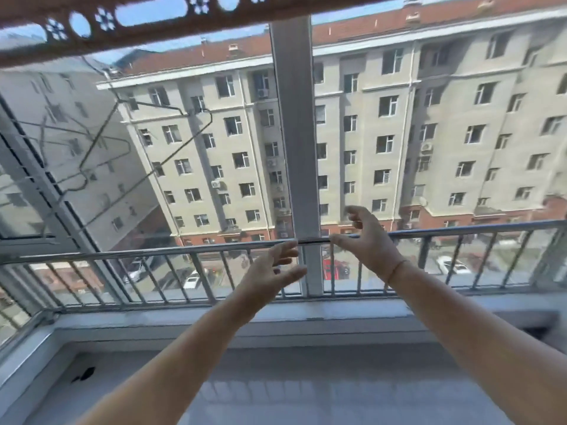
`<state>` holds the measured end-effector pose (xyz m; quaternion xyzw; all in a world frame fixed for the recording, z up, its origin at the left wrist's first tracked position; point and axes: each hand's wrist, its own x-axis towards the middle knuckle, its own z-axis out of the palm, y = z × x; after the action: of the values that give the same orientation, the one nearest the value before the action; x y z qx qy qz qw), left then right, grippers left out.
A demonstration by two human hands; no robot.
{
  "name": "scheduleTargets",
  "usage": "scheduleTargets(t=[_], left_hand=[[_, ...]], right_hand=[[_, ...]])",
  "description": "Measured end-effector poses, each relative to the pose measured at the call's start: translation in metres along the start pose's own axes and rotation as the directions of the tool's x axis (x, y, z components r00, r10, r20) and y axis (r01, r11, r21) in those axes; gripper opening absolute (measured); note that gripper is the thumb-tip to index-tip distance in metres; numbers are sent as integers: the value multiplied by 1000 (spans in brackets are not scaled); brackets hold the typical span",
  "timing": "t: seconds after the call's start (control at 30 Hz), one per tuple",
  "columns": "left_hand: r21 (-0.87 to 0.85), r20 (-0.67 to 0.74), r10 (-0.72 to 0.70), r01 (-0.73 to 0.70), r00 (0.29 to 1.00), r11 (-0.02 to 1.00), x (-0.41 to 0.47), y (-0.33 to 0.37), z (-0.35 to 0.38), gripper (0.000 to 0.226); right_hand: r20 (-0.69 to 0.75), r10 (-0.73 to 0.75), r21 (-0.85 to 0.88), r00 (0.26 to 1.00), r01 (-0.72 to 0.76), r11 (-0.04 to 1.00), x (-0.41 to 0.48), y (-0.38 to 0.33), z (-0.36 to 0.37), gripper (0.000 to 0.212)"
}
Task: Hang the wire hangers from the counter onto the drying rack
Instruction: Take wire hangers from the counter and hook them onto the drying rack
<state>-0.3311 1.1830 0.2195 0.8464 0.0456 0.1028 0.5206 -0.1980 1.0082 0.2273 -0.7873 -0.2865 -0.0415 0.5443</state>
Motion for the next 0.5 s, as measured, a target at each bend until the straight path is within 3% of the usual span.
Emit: scheduleTargets(t=[0.23,0.5], left_hand=[[-23,202,99,-96,974,995,14,53,174,69],[-98,384,195,-170,902,980,19,116,347,64]], right_hand=[[-156,142,-142,978,-164,976,-83,75,-168,71],[-383,292,-160,876,-375,913,-180,136,-321,70]])
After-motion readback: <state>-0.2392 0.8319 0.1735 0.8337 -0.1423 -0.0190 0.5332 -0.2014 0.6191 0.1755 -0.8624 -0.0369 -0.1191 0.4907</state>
